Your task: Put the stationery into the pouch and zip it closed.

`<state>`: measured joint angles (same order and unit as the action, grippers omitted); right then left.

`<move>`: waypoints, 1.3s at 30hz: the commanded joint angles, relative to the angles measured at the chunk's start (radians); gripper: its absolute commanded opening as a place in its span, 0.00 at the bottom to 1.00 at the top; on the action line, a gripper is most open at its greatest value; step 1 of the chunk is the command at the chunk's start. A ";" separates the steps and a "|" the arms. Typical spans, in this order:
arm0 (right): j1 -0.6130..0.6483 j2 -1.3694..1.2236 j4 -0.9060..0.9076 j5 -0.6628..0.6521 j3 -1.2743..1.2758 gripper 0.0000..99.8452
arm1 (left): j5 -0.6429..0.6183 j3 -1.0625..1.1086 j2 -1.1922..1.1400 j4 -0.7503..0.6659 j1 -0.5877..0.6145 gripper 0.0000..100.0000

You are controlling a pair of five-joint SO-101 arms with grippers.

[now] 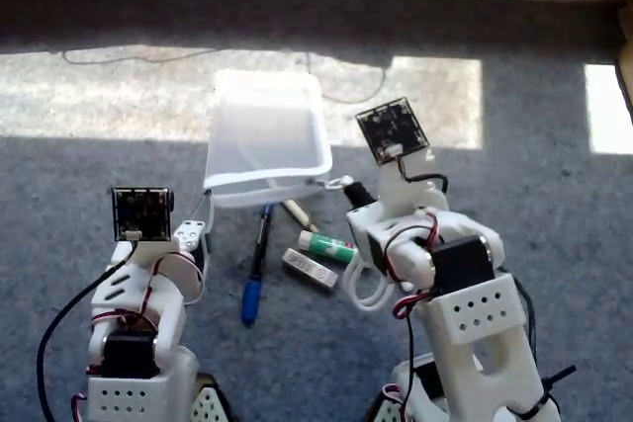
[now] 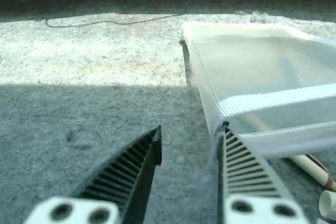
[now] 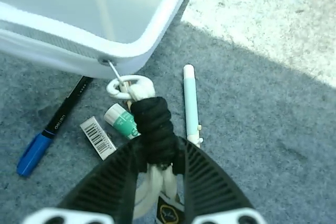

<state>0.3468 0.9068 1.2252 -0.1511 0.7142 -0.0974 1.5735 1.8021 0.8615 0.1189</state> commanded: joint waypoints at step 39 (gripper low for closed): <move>0.005 0.041 0.012 -0.005 -0.019 0.05 | -0.002 -0.154 0.005 0.120 -0.168 0.01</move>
<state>0.3498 0.9068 1.2344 -0.1511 0.7142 -0.0959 1.5413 1.8021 0.8784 -0.0299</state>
